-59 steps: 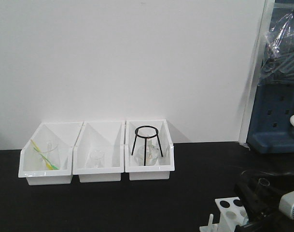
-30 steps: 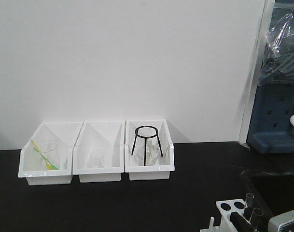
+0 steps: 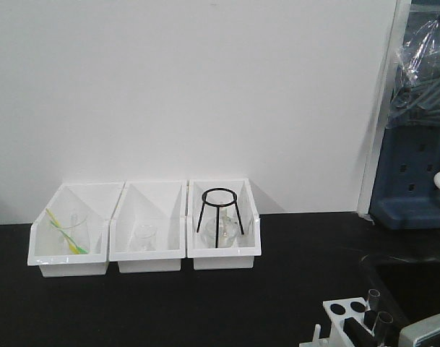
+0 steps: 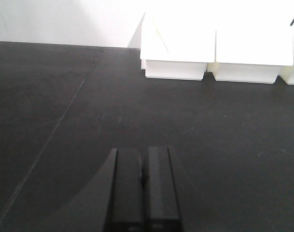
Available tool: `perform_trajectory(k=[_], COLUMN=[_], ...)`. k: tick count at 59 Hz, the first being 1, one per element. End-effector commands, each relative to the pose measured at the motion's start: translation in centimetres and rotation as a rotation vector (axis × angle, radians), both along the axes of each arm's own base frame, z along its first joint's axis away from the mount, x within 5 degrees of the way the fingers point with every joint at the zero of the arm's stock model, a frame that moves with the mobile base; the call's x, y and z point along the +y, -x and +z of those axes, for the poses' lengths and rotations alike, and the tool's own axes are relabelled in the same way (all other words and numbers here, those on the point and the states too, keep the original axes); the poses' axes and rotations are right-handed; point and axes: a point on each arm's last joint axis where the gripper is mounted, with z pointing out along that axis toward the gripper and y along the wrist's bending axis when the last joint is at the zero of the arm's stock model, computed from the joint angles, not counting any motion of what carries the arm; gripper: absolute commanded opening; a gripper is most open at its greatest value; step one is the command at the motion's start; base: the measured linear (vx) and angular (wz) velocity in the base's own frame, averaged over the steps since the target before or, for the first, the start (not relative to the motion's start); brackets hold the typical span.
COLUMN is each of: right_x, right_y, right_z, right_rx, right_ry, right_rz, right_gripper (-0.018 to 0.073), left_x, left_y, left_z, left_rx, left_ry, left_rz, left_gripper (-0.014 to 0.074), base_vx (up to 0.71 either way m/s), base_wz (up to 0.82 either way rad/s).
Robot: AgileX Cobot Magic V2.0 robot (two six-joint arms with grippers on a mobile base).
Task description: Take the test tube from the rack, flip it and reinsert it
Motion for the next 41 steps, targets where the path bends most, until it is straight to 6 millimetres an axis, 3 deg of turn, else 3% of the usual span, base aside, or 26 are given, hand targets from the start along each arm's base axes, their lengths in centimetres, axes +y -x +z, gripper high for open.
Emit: perform_trajectory(k=[1, 11, 28, 41], right_x=[0.1, 0.1, 0.1, 0.0], right_y=[-0.3, -0.3, -0.2, 0.4], right_z=[1.8, 1.8, 2.1, 4.8], right_rx=[-0.138, -0.144, -0.159, -0.259], right_ry=[-0.032, -0.034, -0.045, -0.049], right_rz=[0.007, 0.010, 0.011, 0.007], right_gripper=[0.0041, 0.0162, 0.0475, 0.0525], left_x=[-0.1, -0.1, -0.1, -0.1], left_y=[-0.1, -0.1, -0.1, -0.1], left_z=[0.7, 0.7, 0.7, 0.7], left_rx=[-0.088, -0.088, -0.088, -0.088], left_ry=[-0.006, -0.006, -0.006, -0.006], left_rz=[-0.011, -0.011, -0.011, -0.011], left_gripper=[-0.0006, -0.0006, -0.0006, -0.0006], base_vx=[0.00, 0.00, 0.00, 0.00], base_wz=[0.00, 0.00, 0.00, 0.00])
